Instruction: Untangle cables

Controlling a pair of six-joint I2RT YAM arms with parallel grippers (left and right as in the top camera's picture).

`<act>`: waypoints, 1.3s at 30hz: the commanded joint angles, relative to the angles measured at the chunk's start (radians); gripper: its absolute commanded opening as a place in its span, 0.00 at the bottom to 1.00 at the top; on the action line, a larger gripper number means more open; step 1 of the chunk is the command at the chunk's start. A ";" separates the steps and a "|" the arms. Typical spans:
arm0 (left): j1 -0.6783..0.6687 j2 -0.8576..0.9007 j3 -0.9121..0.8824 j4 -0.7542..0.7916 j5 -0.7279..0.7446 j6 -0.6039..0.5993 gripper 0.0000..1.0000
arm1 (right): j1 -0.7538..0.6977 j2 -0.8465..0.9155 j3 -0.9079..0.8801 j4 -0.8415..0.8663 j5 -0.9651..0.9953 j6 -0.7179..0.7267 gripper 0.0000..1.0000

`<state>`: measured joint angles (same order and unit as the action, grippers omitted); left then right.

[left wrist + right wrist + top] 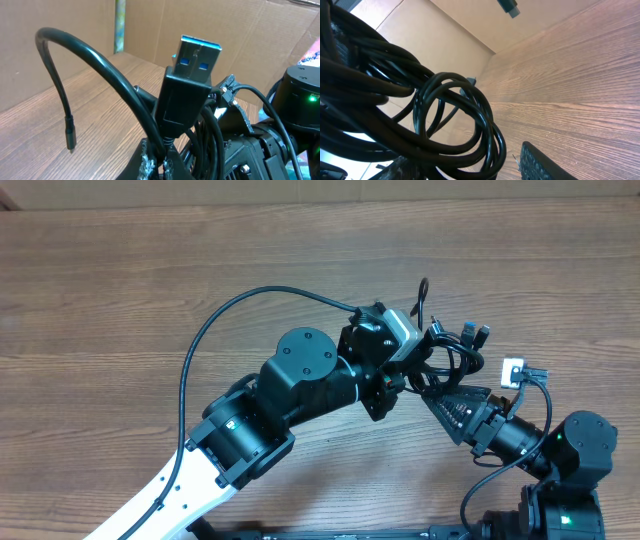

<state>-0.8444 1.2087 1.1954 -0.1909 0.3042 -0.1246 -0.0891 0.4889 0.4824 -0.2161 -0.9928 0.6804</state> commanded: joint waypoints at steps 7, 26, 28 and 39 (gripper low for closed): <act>-0.007 -0.010 0.013 -0.022 0.056 -0.059 0.04 | 0.003 0.008 0.009 0.104 -0.127 -0.068 0.37; -0.007 -0.016 0.013 -0.101 -0.205 0.410 1.00 | 0.003 0.008 0.009 0.048 -0.078 -0.075 0.04; -0.007 -0.016 0.013 -0.100 -0.200 0.603 1.00 | 0.003 0.011 0.009 0.041 -0.078 -0.088 0.04; -0.010 -0.006 0.013 -0.088 -0.200 0.948 1.00 | 0.038 0.219 0.009 0.052 -0.085 -0.080 0.04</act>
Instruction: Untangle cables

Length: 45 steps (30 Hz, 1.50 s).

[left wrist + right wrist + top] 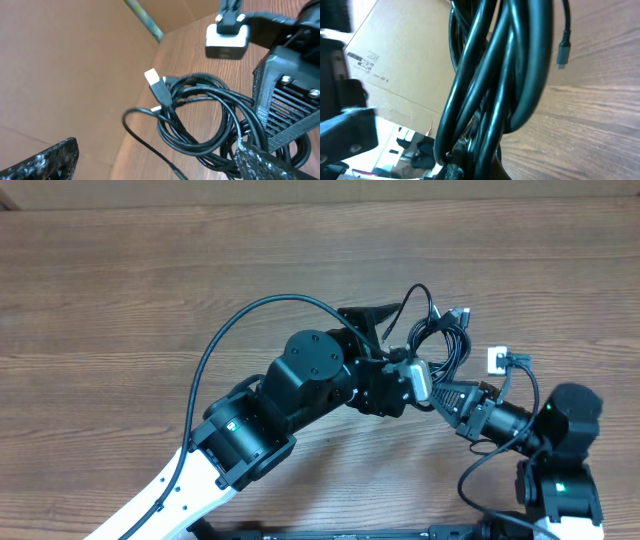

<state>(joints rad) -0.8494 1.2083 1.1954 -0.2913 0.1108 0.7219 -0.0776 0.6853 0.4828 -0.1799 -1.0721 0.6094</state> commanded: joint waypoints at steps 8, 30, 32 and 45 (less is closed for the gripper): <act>-0.005 0.089 0.013 0.018 -0.044 0.194 1.00 | 0.242 0.131 0.057 0.089 0.103 -0.009 0.04; 0.082 0.145 0.013 0.001 -0.292 0.017 0.65 | 0.275 0.158 0.076 0.091 0.099 -0.036 0.04; 0.077 0.145 0.013 -0.025 -0.276 0.018 0.71 | 0.275 0.158 0.076 0.093 0.099 -0.036 0.04; 0.077 0.146 0.013 -0.124 -0.170 0.026 0.79 | 0.275 0.157 0.076 0.160 0.000 -0.035 0.04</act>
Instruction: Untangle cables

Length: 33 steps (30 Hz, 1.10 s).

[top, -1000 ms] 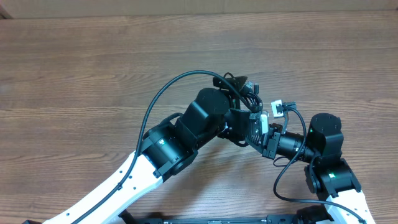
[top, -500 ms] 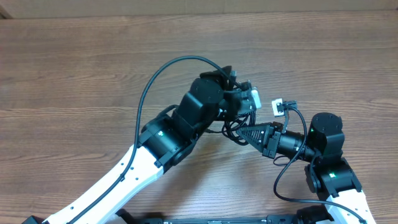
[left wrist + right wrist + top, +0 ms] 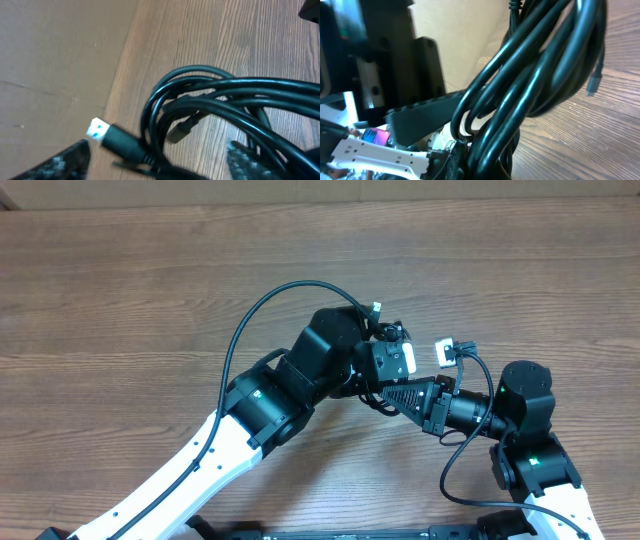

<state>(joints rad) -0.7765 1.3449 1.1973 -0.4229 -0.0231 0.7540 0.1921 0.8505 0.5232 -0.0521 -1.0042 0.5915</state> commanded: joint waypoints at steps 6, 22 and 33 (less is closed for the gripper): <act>0.040 0.009 0.011 0.061 -0.284 -0.135 0.50 | 0.005 -0.010 0.035 0.067 -0.116 -0.018 0.04; 0.208 0.009 0.011 -0.119 -0.380 -0.771 0.12 | 0.004 -0.010 0.035 0.050 -0.092 -0.021 0.04; 0.208 -0.003 0.011 -0.198 0.005 -0.926 0.04 | 0.003 -0.010 0.035 -0.031 0.041 -0.016 0.04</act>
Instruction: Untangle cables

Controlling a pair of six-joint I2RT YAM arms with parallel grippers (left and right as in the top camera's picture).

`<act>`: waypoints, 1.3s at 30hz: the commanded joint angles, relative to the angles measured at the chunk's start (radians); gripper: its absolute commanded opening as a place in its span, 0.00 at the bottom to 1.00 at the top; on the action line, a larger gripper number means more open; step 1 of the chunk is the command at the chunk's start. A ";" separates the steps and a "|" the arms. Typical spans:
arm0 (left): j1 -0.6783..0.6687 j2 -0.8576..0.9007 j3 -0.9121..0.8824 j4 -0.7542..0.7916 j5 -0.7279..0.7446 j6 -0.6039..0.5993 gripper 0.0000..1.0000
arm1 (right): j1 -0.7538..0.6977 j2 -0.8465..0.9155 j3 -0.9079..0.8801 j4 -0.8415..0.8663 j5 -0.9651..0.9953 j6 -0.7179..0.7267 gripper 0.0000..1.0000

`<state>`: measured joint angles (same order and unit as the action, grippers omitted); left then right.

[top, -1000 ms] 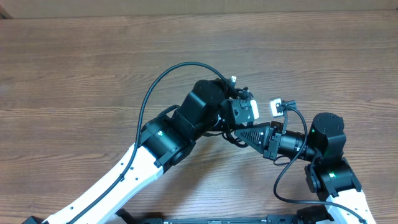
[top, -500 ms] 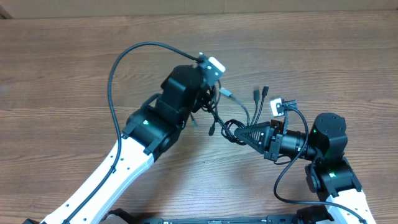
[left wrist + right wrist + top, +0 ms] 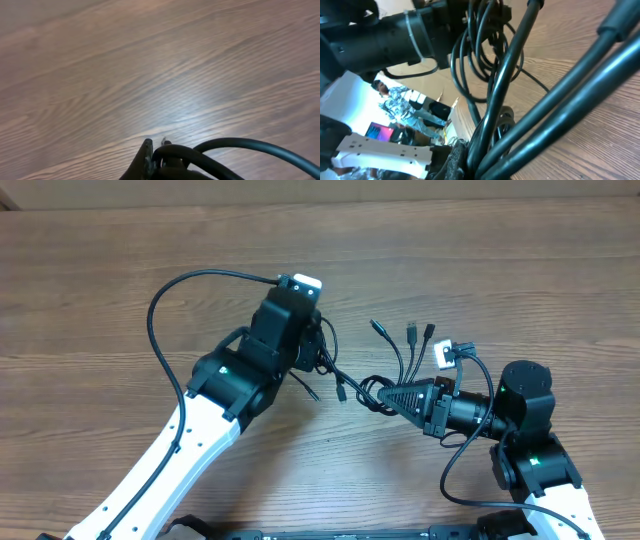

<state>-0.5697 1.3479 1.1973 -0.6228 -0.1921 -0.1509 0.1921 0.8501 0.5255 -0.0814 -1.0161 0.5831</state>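
Note:
Several black cables (image 3: 352, 383) stretch between my two grippers just above the wooden table. My left gripper (image 3: 322, 356) is shut on a loop of black cable (image 3: 235, 147); in the left wrist view the left gripper (image 3: 156, 148) shows only one finger beside the cable. My right gripper (image 3: 384, 394) is shut on the other end of the bundle. In the right wrist view, the strands (image 3: 520, 70) run from the right gripper (image 3: 470, 152) up to the left arm. Three plug ends (image 3: 409, 331) fan out behind the right gripper, and two loose ends (image 3: 340, 393) hang between the arms.
The wooden table (image 3: 120, 260) runs out on all sides. The left arm's own supply cable (image 3: 165, 300) arcs over the table's left half. The right wrist camera (image 3: 444, 354) sits close to the fanned plug ends.
My left gripper was open next to the bundle, close to the right gripper. It is now shut on a cable and further left, and the tight bundle has spread into separate strands.
At first my left gripper held a USB plug at the bundle and the right gripper stood around the coils. Then the left gripper was open and the right one shut on the bundle. Now the left gripper holds a cable off to the left and the strands are stretched apart.

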 commanded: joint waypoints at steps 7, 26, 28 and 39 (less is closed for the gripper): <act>0.000 -0.049 0.011 0.002 0.231 0.036 0.04 | 0.003 -0.010 0.033 -0.050 0.135 -0.008 0.04; 0.000 -0.258 0.011 -0.004 0.208 0.061 0.04 | 0.003 -0.010 0.033 -0.094 0.201 -0.008 1.00; 0.000 -0.258 0.011 -0.005 0.195 0.056 0.04 | 0.003 -0.010 0.033 -0.094 0.203 0.002 1.00; 0.000 -0.258 0.011 -0.017 0.054 -0.173 0.04 | -0.036 -0.011 0.247 -0.606 0.521 0.024 1.00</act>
<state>-0.5629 1.1107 1.1973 -0.6491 -0.1184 -0.2478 0.1577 0.8513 0.6445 -0.6018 -0.6334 0.6674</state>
